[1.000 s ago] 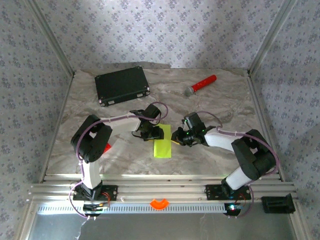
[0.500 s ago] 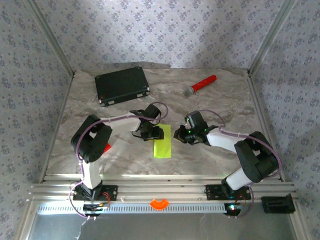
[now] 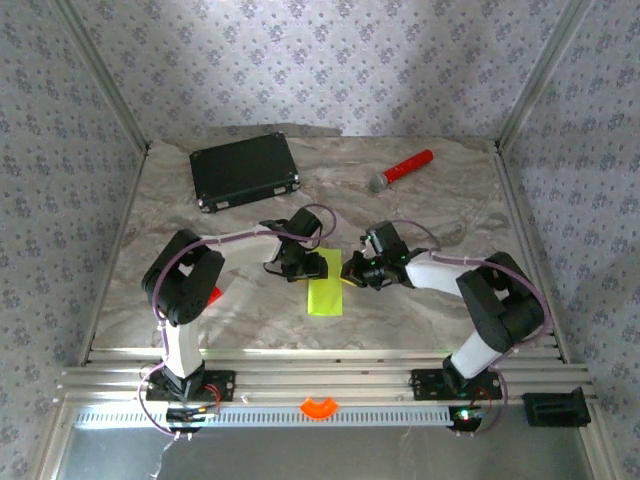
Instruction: Fold a paper plane with a square sheet of paper (pick it up from the middle)
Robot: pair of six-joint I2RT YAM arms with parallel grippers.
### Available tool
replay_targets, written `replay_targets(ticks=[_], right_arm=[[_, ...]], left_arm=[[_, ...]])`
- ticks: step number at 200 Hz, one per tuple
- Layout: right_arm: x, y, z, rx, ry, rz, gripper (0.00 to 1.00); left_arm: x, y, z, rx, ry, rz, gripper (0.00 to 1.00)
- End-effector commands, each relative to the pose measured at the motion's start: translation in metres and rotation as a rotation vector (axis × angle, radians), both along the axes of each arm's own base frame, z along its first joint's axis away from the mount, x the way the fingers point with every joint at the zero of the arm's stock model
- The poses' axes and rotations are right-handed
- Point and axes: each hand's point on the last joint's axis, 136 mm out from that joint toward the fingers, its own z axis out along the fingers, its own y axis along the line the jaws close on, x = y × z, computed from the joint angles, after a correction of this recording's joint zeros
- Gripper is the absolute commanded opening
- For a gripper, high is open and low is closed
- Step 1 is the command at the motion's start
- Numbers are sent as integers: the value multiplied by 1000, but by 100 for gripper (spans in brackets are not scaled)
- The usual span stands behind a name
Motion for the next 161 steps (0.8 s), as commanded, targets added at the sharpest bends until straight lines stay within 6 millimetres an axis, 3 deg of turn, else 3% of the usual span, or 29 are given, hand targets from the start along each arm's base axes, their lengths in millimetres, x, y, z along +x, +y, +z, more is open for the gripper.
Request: replay_targets(ticks=[1, 116, 161], right_arm=[[1, 14, 3, 17, 1, 59, 0], [4, 26, -14, 25, 43, 91, 0], [2, 24, -11, 20, 34, 96, 0]], left_arm=[[-24, 50, -70, 246, 86, 7, 51], [-26, 48, -72, 249, 89, 10, 51], [-26, 48, -72, 252, 92, 7, 51]])
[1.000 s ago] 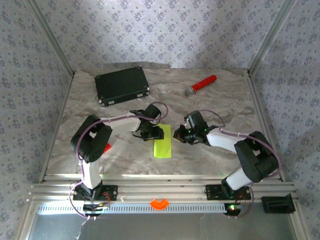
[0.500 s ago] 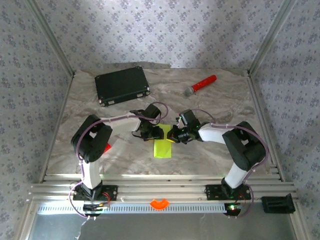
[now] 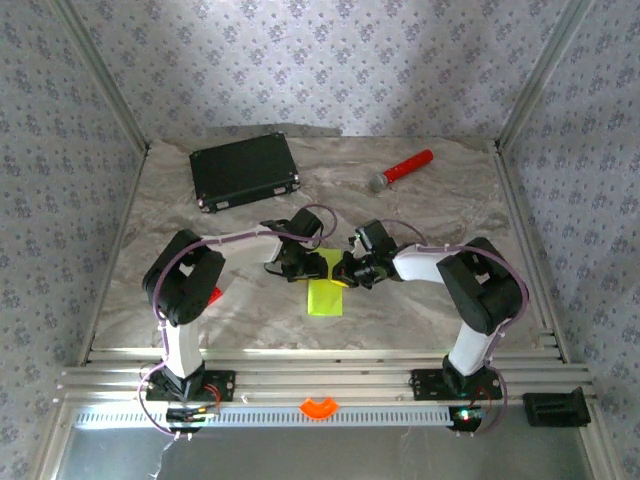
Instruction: Fold a paper plane with a square sheet of paper (pick it up from the middle)
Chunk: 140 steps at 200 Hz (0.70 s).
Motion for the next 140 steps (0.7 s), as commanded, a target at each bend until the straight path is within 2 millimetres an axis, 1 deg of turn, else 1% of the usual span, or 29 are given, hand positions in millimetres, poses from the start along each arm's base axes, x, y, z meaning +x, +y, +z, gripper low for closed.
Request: replay_targets(ticks=[1, 15, 34, 63, 85, 108, 125, 140], right_arm=[[0, 5, 5, 12, -13, 30, 0], [0, 7, 7, 20, -17, 34, 0], [1, 8, 4, 24, -14, 34, 0], [-3, 6, -6, 17, -5, 37, 0], [-14, -6, -23, -36, 13, 43, 0], [-30, -19, -42, -87, 43, 61, 0], [-35, -27, -49, -118, 47, 71, 0], [-39, -34, -51, -135, 51, 87, 0]], left_arm=[[-26, 48, -71, 240, 96, 7, 51], [-26, 47, -71, 239, 95, 6, 51], [-26, 48, -71, 241, 97, 6, 51], [-27, 47, -72, 240, 98, 4, 51], [-27, 44, -71, 228, 102, 5, 51], [-24, 41, -66, 212, 94, 7, 51], [-22, 39, -59, 211, 87, 1, 51], [-18, 34, -47, 191, 67, -3, 53]])
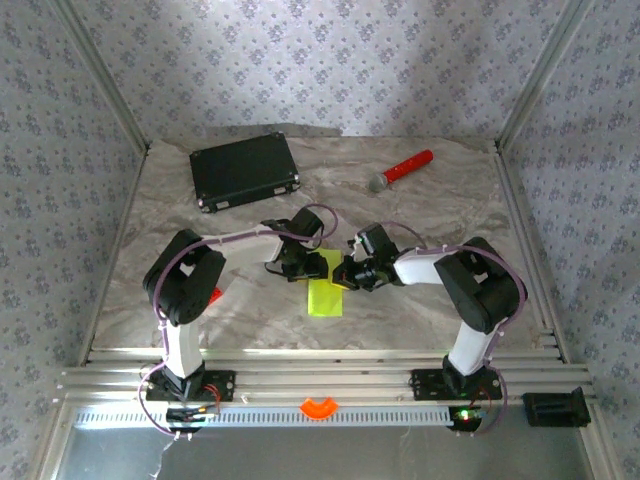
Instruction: Fold a paper plane with a square sheet of paper (pick it up from the middle)
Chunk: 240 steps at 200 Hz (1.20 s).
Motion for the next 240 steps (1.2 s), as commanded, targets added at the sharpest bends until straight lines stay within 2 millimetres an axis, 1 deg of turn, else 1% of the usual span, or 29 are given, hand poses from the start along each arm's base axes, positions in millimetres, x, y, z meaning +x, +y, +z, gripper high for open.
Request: replay_targets(ticks=[1, 21, 43, 66, 82, 87, 100, 113, 139, 169, 191, 223, 240], right_arm=[[-33, -33, -41, -155, 103, 28, 0], [-37, -45, -44, -170, 116, 41, 0], [-40, -54, -45, -151, 140, 50, 0], [-44, -62, -45, -140, 151, 80, 0], [-45, -67, -46, -151, 163, 83, 0], [-45, -69, -46, -153, 164, 82, 0], [-44, -74, -45, -160, 168, 69, 0], [-42, -75, -45, -157, 166, 62, 0], [-40, -78, -48, -165, 170, 51, 0], [-40, -81, -51, -177, 173, 39, 0], [-40, -81, -52, -178, 174, 30, 0], [-40, -82, -52, -178, 174, 21, 0], [-40, -82, -53, -179, 175, 20, 0]], left_arm=[[-18, 36, -50, 186, 66, 1, 53], [-10, 26, -22, 135, 20, -6, 55], [3, 13, 21, 41, -58, -7, 59], [13, 3, 62, -98, -121, 3, 59], [16, -3, 81, -221, -134, 8, 55], [16, -5, 86, -263, -132, 12, 52], [17, -11, 94, -377, -114, 9, 38], [15, -18, 97, -469, -81, -5, 26], [5, -38, 93, -596, 22, -52, 0], [1, -52, 87, -672, 90, -65, 0], [1, -56, 80, -682, 114, -62, 0], [-3, -59, 63, -671, 154, -60, 0], [-5, -64, 59, -677, 166, -68, 0]])
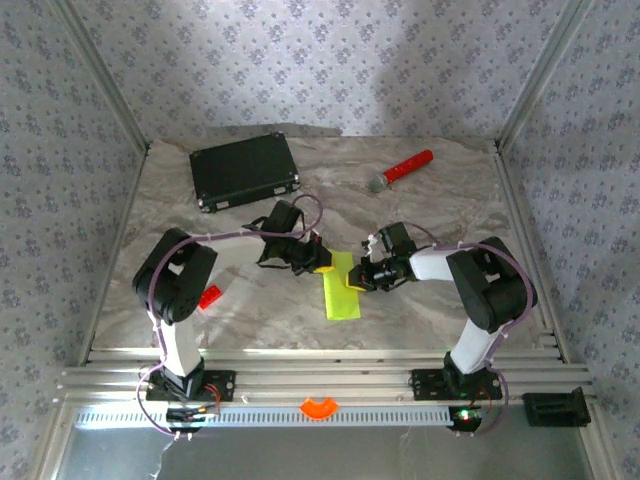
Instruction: Fold a paper plane with a square sheet of paper (pick it up from the middle)
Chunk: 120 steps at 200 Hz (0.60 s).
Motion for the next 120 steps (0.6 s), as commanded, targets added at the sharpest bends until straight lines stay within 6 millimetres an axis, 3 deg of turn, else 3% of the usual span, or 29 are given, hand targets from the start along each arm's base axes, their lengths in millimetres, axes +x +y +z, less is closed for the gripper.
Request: replay_targets(ticks=[1, 41, 120], right_arm=[[-34, -39, -50, -214, 154, -57, 0], [-35, -40, -50, -218, 155, -61, 0], [-37, -41, -53, -219, 159, -71, 0]], left_arm=[[-7, -11, -1, -44, 22, -37, 0], [-11, -7, -22, 19, 43, -30, 0], [-28, 39, -82, 256, 77, 2, 0]])
